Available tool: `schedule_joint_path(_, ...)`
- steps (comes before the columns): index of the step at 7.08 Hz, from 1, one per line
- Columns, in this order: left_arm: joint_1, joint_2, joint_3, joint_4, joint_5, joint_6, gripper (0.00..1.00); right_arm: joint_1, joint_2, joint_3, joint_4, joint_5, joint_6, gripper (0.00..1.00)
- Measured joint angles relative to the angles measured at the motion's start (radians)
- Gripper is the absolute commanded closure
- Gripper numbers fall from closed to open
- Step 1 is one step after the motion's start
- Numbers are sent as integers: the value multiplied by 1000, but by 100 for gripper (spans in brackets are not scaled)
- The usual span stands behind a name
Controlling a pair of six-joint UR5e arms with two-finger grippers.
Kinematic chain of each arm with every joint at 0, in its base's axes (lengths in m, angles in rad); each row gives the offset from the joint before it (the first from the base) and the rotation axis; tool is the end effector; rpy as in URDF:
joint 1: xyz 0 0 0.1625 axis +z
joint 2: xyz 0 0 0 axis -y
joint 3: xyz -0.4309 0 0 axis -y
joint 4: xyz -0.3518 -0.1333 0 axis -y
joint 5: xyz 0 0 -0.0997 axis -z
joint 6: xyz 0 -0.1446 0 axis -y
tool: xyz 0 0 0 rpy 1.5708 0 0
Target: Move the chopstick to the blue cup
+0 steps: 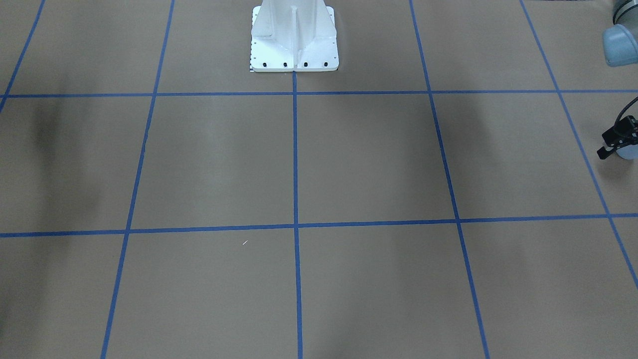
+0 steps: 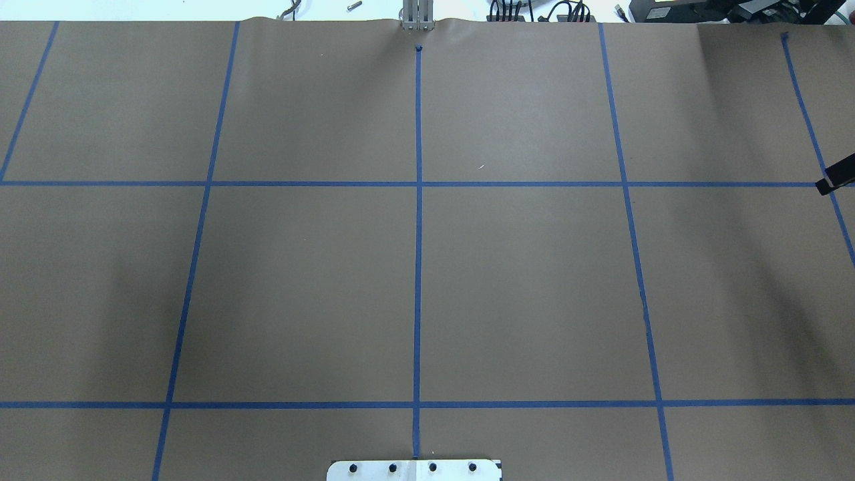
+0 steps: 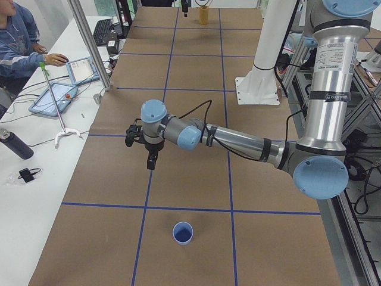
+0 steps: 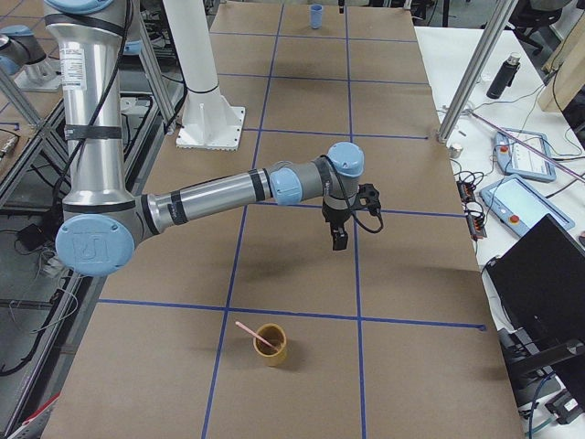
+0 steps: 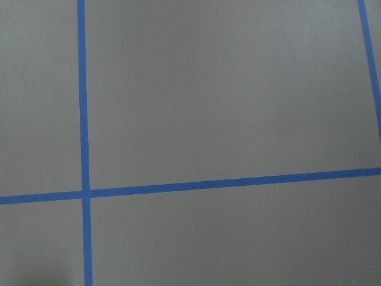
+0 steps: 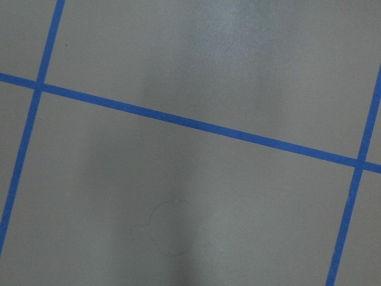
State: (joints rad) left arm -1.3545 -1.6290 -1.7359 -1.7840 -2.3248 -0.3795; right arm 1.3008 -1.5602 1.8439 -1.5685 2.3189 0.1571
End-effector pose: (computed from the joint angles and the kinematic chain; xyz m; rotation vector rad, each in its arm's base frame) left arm 0.0744 -0.4987 0.5681 0.1793 0.8300 0.0112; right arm -0.0911 -0.4602 0.5685 0.1090 -0.7850 -0.2139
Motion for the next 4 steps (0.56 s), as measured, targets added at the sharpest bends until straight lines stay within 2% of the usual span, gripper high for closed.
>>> schedule_joint_path(4,0,10,0,-61,-1,-9,2,0,0,5,1,1,0,0)
